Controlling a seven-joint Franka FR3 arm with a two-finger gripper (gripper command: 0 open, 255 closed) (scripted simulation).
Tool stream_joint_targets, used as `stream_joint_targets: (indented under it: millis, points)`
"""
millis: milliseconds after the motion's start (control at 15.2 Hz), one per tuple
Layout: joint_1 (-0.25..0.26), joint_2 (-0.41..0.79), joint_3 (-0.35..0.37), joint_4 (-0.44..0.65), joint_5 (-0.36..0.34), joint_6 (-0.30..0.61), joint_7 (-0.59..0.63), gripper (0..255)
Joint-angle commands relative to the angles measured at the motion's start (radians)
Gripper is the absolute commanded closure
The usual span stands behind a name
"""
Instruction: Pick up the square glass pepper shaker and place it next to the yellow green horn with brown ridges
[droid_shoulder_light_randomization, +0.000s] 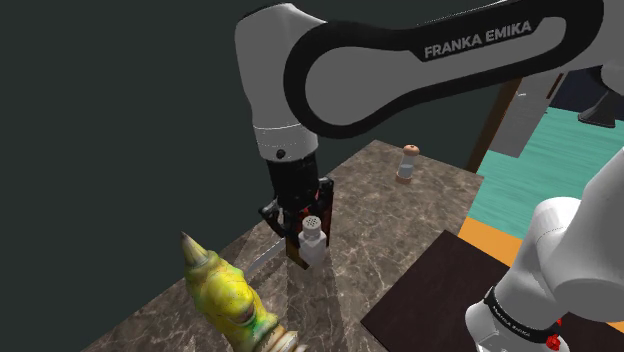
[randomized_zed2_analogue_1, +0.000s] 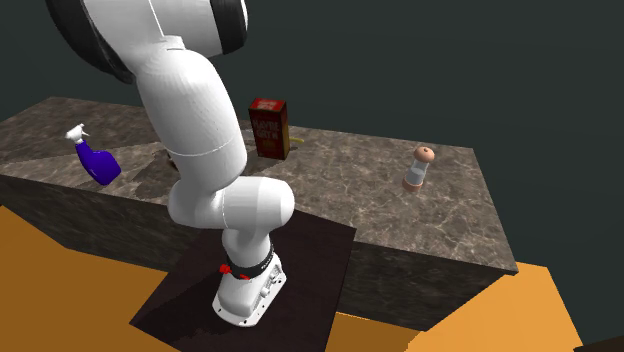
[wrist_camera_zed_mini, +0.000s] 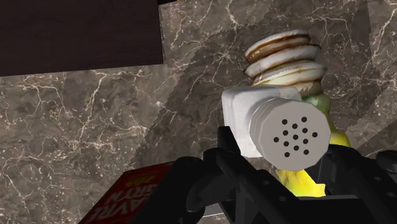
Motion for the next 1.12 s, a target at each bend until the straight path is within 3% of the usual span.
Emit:
stream_joint_targets:
  millis: [0,1056]
  points:
    - [0.0,0.003,0.0,-0.023,-0.001,0.026,-0.003,255]
    - [0.006,0.057,0.009,-0.184,-0.013,0.237,-0.009,255]
